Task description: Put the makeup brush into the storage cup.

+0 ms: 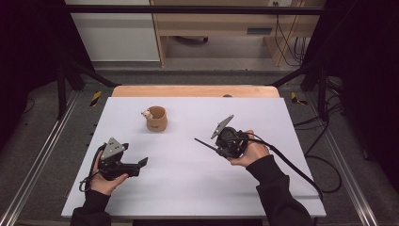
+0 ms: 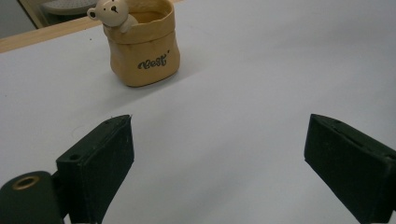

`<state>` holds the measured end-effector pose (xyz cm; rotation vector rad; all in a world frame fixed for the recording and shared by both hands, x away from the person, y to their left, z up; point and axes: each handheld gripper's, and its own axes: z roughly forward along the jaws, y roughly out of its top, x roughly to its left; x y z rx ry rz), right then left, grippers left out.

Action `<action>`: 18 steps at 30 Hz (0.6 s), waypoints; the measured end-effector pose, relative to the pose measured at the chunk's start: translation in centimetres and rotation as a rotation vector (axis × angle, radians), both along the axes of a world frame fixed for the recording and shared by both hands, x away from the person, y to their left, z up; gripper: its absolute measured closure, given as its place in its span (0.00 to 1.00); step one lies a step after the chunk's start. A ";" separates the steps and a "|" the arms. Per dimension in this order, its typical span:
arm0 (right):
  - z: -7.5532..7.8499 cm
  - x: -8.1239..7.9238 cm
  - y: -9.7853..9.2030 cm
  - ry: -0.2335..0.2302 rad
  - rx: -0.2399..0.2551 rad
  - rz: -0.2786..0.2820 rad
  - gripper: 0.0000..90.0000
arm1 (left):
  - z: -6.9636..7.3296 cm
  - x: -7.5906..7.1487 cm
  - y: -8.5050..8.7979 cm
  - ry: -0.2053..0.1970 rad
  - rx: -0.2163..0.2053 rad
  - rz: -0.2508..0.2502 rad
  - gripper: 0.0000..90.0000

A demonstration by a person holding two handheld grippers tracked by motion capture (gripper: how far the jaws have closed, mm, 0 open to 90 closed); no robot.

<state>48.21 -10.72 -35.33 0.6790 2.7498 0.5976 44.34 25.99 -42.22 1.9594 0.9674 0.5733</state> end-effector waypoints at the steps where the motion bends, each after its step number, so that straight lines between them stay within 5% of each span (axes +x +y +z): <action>1: 0.1 -0.1 0.1 -0.007 -0.006 0.006 0.92 | 0.0 0.0 0.0 0.000 0.001 -0.004 0.09; 18: 1.0 0.0 0.8 0.019 -0.010 0.127 0.92 | 0.6 -0.3 -1.5 -0.015 0.032 -0.083 0.09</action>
